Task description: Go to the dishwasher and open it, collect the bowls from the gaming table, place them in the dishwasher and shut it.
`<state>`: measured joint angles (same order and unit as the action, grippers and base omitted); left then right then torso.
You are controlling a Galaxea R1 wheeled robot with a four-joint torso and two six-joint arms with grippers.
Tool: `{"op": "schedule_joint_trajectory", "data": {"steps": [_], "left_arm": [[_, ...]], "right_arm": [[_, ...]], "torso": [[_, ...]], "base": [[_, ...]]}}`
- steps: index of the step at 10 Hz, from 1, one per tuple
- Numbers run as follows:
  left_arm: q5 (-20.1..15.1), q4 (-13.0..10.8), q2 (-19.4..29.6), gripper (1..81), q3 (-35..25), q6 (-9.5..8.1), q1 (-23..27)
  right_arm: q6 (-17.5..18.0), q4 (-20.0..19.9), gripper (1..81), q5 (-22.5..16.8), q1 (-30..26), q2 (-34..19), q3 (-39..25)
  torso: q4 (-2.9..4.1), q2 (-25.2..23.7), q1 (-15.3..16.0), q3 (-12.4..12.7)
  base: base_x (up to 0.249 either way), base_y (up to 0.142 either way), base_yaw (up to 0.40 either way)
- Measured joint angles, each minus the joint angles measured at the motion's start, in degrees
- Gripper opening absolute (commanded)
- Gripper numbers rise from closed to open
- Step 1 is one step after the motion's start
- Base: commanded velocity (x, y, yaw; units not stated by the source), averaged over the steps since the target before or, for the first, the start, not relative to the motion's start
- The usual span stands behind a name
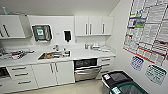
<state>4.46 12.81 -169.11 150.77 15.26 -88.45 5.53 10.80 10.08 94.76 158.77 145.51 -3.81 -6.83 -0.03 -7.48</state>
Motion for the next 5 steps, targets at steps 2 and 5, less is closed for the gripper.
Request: {"op": "schedule_joint_trajectory", "data": {"steps": [2,5], "left_arm": [[0.1,0.0,0.2,1.0,0.1,0.0,0.0],[0.0,0.0,0.3,1.0,0.1,0.0,0.0]], "right_arm": [[0.0,0.0,1.0,0.0,0.0,0.2,0.0],[0.0,0.0,1.0,0.0,0.0,0.1,0.0]], "torso": [[0.0,0.0,0.0,0.0],[0.0,0.0,0.0,0.0]], "base": [[0.091,0.063,0.0],[0.089,0.065,0.0]]}}
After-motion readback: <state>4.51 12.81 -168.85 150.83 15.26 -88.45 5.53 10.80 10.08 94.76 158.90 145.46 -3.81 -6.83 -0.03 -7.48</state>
